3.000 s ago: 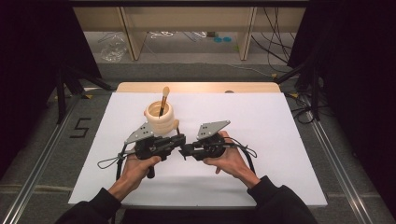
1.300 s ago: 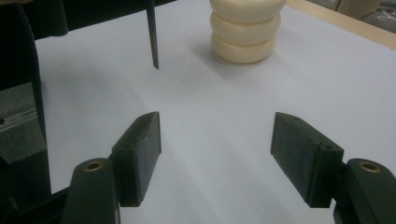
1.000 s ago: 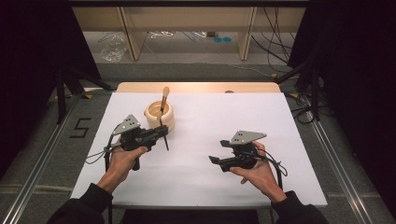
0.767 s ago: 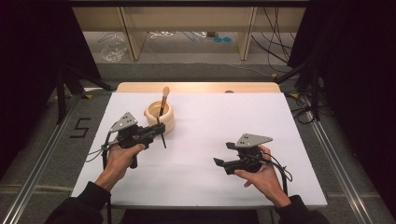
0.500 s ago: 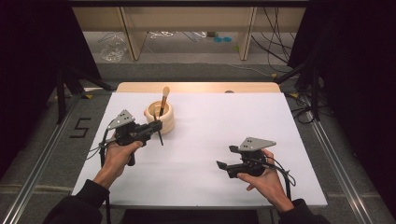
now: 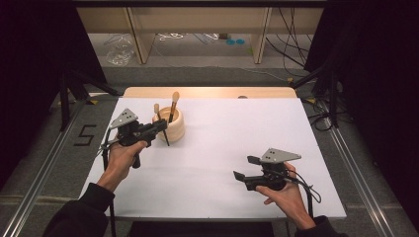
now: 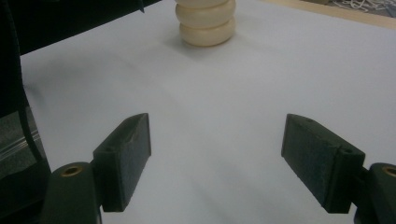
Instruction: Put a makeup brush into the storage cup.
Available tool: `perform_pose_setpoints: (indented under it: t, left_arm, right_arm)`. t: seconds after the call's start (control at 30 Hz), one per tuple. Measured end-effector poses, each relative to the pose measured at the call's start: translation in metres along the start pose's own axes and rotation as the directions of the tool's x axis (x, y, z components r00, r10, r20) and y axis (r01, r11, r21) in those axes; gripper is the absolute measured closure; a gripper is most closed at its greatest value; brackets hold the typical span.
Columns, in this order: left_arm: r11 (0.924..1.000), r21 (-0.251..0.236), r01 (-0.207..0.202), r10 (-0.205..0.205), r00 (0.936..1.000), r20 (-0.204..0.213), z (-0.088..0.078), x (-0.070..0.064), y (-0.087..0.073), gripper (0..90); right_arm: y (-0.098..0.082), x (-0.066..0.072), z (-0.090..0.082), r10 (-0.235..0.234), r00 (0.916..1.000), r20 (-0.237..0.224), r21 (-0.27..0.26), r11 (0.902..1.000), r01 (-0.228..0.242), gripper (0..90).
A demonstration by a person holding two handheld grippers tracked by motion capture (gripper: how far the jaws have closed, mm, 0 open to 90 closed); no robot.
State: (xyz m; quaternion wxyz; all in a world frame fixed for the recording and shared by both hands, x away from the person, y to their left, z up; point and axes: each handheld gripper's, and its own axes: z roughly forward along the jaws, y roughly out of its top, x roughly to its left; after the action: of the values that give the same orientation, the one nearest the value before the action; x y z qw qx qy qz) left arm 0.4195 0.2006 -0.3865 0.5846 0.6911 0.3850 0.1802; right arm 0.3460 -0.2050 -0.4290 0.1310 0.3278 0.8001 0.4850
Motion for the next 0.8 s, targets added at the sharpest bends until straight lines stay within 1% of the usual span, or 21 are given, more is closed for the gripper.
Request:
perform_pose_setpoints:
  t: [0.1,0.17,0.27,0.3,0.33,0.4,0.47,0.5,0.53,0.7,0.73,0.8]
  left_arm:
    - [1.0000,0.004,-0.001,0.001,1.0000,-0.006,0.001,0.002,0.001,82.8]
    - [1.0000,0.005,-0.006,0.006,1.0000,-0.007,0.002,0.004,0.002,82.8]
    - [1.0000,0.007,-0.001,0.001,0.9999,-0.013,0.002,0.005,0.004,82.8]
    - [1.0000,0.002,0.003,-0.003,0.9999,-0.013,0.003,0.006,0.005,82.8]
    - [1.0000,0.001,0.007,-0.007,0.9999,-0.014,0.003,0.006,0.006,82.8]
    - [1.0000,0.004,-0.003,0.003,0.9998,-0.018,0.003,0.007,0.009,82.9]
    - [1.0000,0.005,-0.005,0.005,0.9998,-0.020,0.003,0.008,0.011,82.8]
    - [0.9999,0.007,-0.009,0.009,0.9997,-0.022,0.003,0.008,0.012,82.8]
    - [0.9999,0.007,-0.011,0.011,0.9997,-0.024,0.004,0.009,0.014,82.8]
    - [0.9999,0.002,-0.012,0.012,0.9992,-0.037,0.005,0.014,0.023,82.8]
    - [0.9999,0.003,-0.017,0.017,0.9991,-0.039,0.005,0.015,0.024,82.8]
    - [0.9997,0.004,-0.024,0.024,0.9987,-0.046,0.005,0.017,0.028,82.8]
  right_arm:
    - [-0.001,0.000,-0.001,0.001,1.0000,0.001,0.001,1.0000,-0.001,25.1]
    - [-0.002,0.000,0.000,0.003,1.0000,-0.008,-0.009,1.0000,-0.003,25.1]
    - [-0.002,0.000,0.000,-0.001,1.0000,-0.008,-0.004,1.0000,0.001,25.1]
    - [-0.002,0.000,-0.001,-0.002,1.0000,-0.001,0.011,0.9999,0.002,25.1]
    - [-0.002,0.000,-0.001,-0.003,1.0000,-0.002,0.012,0.9999,0.003,25.1]
    - [-0.003,0.000,0.001,-0.002,1.0000,-0.010,-0.003,1.0000,0.002,25.1]
    - [-0.003,0.000,0.000,-0.002,1.0000,-0.010,-0.001,1.0000,0.002,25.2]
    - [-0.002,0.000,-0.001,-0.003,1.0000,-0.004,0.012,0.9999,0.003,25.2]
    - [-0.002,0.000,-0.001,-0.004,1.0000,-0.004,0.014,0.9999,0.004,25.2]
    - [-0.002,0.000,-0.001,-0.005,1.0000,-0.004,0.014,0.9999,0.005,25.2]
    - [-0.003,0.000,0.000,-0.004,0.9999,-0.010,0.002,1.0000,0.004,25.4]
    - [-0.003,0.000,0.000,-0.003,0.9999,-0.012,0.004,1.0000,0.003,25.4]
